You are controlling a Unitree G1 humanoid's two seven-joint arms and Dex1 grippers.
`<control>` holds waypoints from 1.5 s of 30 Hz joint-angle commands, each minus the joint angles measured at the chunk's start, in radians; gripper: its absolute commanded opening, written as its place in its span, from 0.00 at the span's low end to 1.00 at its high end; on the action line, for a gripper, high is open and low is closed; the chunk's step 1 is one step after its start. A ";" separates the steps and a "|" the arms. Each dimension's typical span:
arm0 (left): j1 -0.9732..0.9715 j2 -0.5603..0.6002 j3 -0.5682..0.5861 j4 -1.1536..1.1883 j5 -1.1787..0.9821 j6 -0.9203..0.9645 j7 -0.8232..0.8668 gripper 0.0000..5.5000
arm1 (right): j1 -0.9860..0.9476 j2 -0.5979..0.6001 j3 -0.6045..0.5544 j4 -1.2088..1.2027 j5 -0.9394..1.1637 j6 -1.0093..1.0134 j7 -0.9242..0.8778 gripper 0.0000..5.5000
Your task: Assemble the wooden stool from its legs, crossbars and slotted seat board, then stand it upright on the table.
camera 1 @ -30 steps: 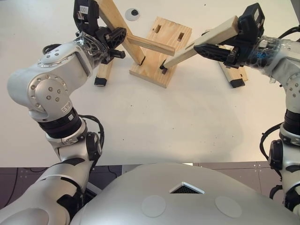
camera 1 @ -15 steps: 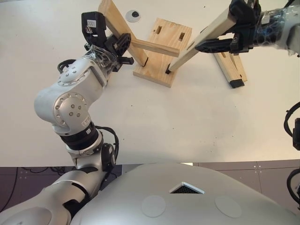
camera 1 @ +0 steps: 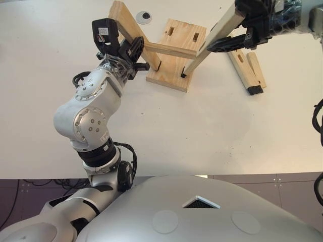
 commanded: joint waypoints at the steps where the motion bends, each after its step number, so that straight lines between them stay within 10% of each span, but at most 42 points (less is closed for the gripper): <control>1: 0.064 -0.024 -0.011 0.082 0.002 0.059 -0.002 0.18 | 0.066 -0.032 0.064 -0.026 -0.033 -0.006 0.072 0.37; 45: 0.144 -0.153 -0.012 0.155 0.024 -0.184 0.086 0.19 | -0.045 0.051 0.117 0.083 -0.097 0.165 0.028 0.37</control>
